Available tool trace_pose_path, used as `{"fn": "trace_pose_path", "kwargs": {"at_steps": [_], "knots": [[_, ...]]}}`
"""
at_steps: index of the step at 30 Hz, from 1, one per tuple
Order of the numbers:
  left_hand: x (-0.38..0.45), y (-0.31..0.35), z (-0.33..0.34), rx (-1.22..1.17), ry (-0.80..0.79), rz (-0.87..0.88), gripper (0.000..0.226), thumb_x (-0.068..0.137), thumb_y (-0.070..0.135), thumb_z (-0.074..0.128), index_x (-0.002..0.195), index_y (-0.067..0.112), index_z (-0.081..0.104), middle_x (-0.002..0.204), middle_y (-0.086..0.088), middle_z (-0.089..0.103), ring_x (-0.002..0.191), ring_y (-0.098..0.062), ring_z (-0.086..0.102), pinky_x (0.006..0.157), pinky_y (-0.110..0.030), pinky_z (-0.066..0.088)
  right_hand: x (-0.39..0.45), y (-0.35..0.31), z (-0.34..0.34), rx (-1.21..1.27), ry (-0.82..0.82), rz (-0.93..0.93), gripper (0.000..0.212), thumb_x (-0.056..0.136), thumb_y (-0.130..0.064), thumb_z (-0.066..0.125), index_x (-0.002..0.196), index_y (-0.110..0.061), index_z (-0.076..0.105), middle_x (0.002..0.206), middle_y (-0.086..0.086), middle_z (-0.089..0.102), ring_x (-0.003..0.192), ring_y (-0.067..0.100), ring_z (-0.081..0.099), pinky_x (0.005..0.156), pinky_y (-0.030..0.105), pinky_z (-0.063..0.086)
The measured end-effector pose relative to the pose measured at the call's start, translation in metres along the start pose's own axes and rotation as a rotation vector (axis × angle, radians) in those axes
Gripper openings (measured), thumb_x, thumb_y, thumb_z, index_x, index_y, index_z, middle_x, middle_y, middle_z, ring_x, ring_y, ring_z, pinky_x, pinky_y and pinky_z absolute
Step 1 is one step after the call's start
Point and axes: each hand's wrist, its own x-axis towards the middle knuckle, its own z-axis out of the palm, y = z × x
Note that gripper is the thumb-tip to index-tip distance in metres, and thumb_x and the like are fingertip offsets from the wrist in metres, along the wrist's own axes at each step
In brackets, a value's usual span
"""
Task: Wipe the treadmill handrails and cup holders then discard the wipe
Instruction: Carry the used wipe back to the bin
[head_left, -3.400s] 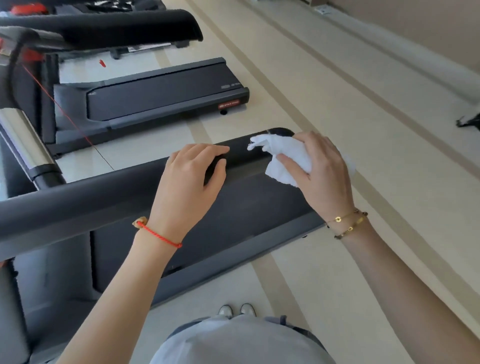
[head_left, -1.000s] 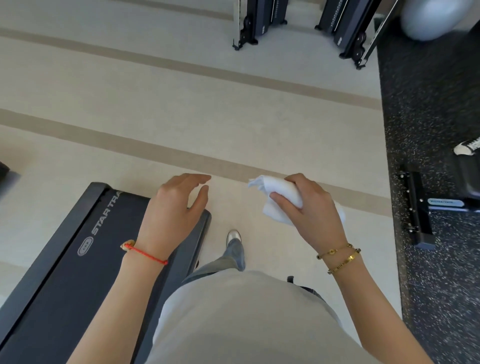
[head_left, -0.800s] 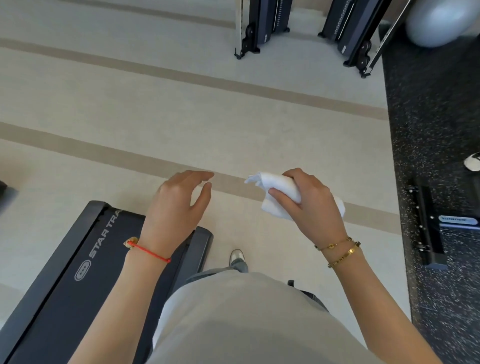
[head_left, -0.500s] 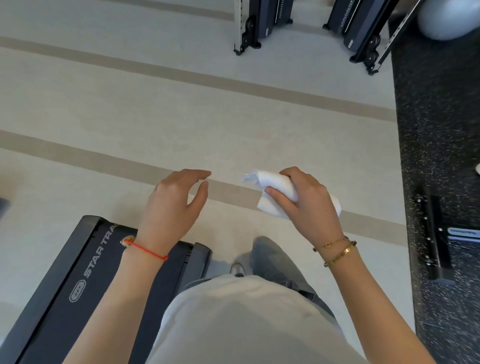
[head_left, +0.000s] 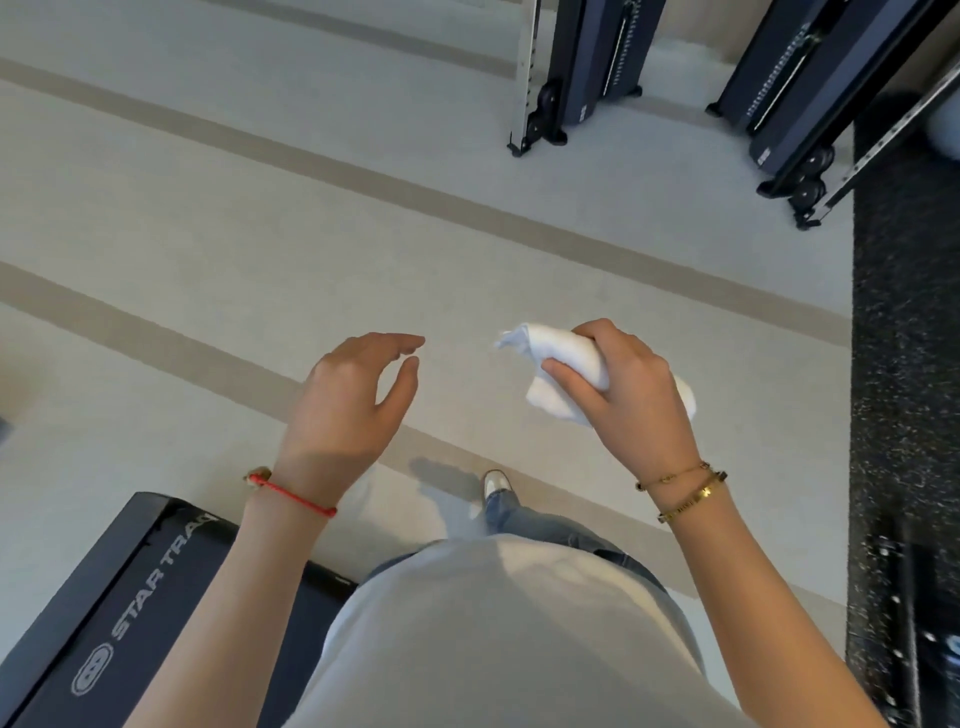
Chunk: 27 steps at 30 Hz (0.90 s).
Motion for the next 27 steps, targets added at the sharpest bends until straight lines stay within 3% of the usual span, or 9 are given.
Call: {"fn": "trace_pose_path", "kwargs": {"at_steps": [7, 11, 19, 23, 27], "knots": [[0.099, 0.004, 0.014, 0.083, 0.099, 0.004, 0.021, 0.095, 0.005, 0.061, 0.113, 0.003, 0.071, 0.107, -0.01, 0.073, 0.098, -0.029, 0.07, 0.084, -0.046, 0.057, 0.122, 0.028, -0.002, -0.017, -0.066, -0.081, 0.033, 0.091, -0.052, 0.054, 0.101, -0.021, 0.056, 0.09, -0.005, 0.062, 0.079, 0.012, 0.054, 0.067, 0.024, 0.04], [0.149, -0.009, 0.014, 0.053, 0.125, -0.095, 0.022, 0.096, 0.009, 0.06, 0.114, 0.008, 0.072, 0.111, -0.005, 0.073, 0.098, -0.025, 0.07, 0.083, -0.044, 0.057, 0.182, 0.038, 0.009, -0.006, -0.112, -0.101, 0.033, 0.09, -0.053, 0.054, 0.1, -0.022, 0.056, 0.089, -0.006, 0.062, 0.079, 0.012, 0.054, 0.066, 0.022, 0.036], [0.258, -0.069, 0.009, 0.071, 0.197, -0.17, 0.022, 0.095, 0.01, 0.061, 0.113, 0.01, 0.072, 0.106, -0.003, 0.074, 0.079, -0.02, 0.066, 0.077, -0.035, 0.056, 0.32, 0.036, 0.064, 0.026, -0.177, -0.152, 0.034, 0.09, -0.052, 0.057, 0.1, -0.02, 0.057, 0.091, -0.005, 0.063, 0.081, 0.014, 0.055, 0.068, 0.027, 0.043], [0.323, -0.113, -0.003, 0.071, 0.218, -0.185, 0.022, 0.096, 0.011, 0.06, 0.114, 0.009, 0.071, 0.107, -0.004, 0.073, 0.099, -0.022, 0.07, 0.084, -0.042, 0.056, 0.4, 0.02, 0.098, 0.039, -0.202, -0.187, 0.03, 0.09, -0.047, 0.061, 0.098, -0.019, 0.058, 0.088, -0.006, 0.062, 0.081, 0.015, 0.055, 0.067, 0.028, 0.043], [0.398, -0.159, -0.031, 0.089, 0.261, -0.216, 0.021, 0.096, 0.011, 0.06, 0.114, 0.011, 0.071, 0.106, -0.002, 0.073, 0.1, -0.021, 0.069, 0.083, -0.043, 0.057, 0.497, -0.007, 0.132, 0.049, -0.227, -0.226, 0.029, 0.09, -0.046, 0.061, 0.096, -0.019, 0.058, 0.085, -0.006, 0.062, 0.08, 0.015, 0.054, 0.067, 0.028, 0.039]]}}
